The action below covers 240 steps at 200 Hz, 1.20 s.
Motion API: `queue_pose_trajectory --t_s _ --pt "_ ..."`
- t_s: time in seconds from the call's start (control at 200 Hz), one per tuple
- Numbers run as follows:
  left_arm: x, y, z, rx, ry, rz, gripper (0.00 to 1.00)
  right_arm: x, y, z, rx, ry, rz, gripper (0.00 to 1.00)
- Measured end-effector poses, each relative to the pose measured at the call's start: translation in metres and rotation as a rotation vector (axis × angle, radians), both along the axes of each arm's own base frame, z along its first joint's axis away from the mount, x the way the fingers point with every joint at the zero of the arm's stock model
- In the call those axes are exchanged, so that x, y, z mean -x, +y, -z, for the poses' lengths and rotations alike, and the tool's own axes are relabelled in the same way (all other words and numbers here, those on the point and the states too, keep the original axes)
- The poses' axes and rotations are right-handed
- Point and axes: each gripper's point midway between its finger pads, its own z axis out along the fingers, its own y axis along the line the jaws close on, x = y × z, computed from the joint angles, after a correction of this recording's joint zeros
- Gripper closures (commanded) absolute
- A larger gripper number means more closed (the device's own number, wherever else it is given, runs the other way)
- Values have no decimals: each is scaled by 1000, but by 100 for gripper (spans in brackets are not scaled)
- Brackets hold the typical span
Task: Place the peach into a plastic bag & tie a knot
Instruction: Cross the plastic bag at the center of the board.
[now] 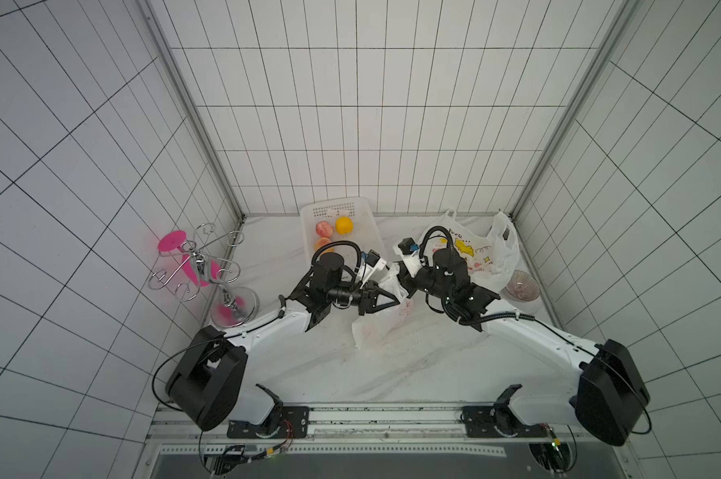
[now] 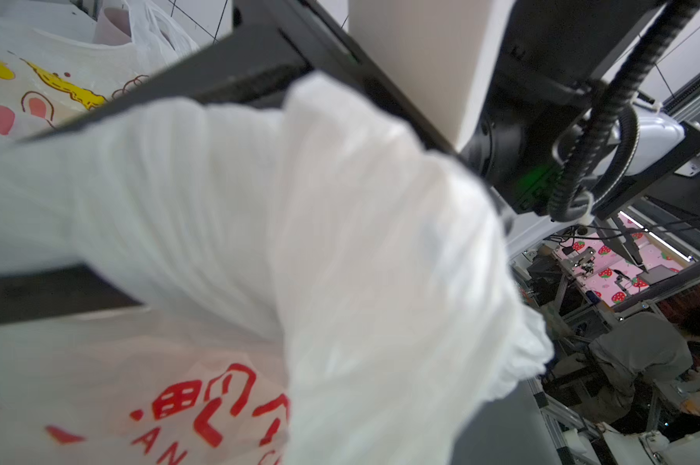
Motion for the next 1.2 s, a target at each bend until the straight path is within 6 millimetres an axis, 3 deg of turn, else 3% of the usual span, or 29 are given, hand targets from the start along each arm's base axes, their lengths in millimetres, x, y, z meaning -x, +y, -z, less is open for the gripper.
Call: queue_pose_trajectory --t_s 0.16,0.315,0.415,0.56,0.675,0.86,1.02,1.199 --pt "5 22 -9 -2 -6 -43 47 -4 -13 9 -20 -72 9 95" --pt "-15 63 -41 49 -74 -195 43 2 -14 2 -42 -163 -18 95" --pt "-32 72 -45 62 -74 -253 44 6 -13 -4 -54 -205 -35 95" --pt "-54 62 -14 22 5 -273 44 9 -11 -15 -73 -247 -55 93" --pt "-53 42 11 -14 50 -245 43 11 -8 -21 -89 -270 -72 89" --pt "-31 2 10 34 12 -143 43 15 2 -27 -141 -287 -115 73" --pt "-27 -12 17 48 18 -114 44 12 9 -20 -163 -272 -124 63" --pt "-28 -12 16 54 17 -113 44 10 11 -20 -191 -267 -129 82"
